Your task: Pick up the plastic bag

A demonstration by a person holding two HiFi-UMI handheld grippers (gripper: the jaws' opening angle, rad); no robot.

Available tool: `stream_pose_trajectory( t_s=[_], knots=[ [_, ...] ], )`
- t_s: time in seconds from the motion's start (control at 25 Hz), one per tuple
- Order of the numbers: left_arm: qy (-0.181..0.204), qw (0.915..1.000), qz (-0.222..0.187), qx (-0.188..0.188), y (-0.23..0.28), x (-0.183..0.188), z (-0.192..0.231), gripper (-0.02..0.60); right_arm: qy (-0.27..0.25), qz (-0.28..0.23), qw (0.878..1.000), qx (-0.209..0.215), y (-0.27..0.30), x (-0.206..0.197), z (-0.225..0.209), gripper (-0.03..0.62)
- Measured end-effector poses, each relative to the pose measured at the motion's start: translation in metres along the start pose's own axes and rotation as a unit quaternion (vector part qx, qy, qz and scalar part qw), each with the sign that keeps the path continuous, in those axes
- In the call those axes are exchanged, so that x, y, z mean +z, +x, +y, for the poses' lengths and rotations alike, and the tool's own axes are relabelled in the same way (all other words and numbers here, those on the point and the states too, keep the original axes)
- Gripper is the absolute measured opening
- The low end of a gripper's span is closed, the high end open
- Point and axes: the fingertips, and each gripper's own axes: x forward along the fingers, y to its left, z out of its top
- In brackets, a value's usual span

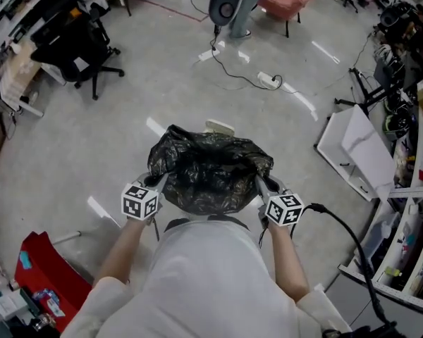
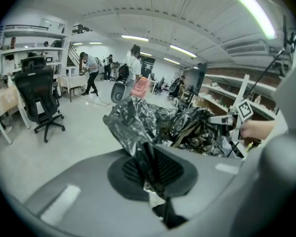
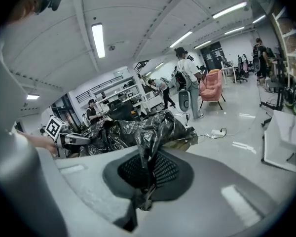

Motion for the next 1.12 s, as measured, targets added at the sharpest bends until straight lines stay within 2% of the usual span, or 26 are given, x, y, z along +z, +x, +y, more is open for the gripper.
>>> stream_pose_trajectory(
  t_s=[0.36, 0.6, 0.88, 1.12],
  knots=[
    [0.024, 0.9991, -0.017, -0.030, -0.057, -0.007, 0.008, 0.008, 0.029, -0.050, 0.998, -0.028, -0.032, -0.008, 0.068, 0.003],
    [0.039, 0.9980, -0.024, -0.044, -0.091, -0.015, 0.016, 0.008, 0.011, -0.061, 0.997, -0.048, -0.044, -0.021, 0.109, 0.003],
    [0.053, 0.9972, -0.017, -0.049, -0.109, -0.027, 0.016, 0.008, -0.003, -0.081, 0.993, -0.082, -0.068, -0.029, 0.124, 0.003],
    [0.058, 0.9965, -0.018, -0.059, -0.120, -0.027, 0.000, 0.008, 0.006, -0.097, 0.992, -0.085, -0.093, -0.033, 0.134, 0.003]
  ],
)
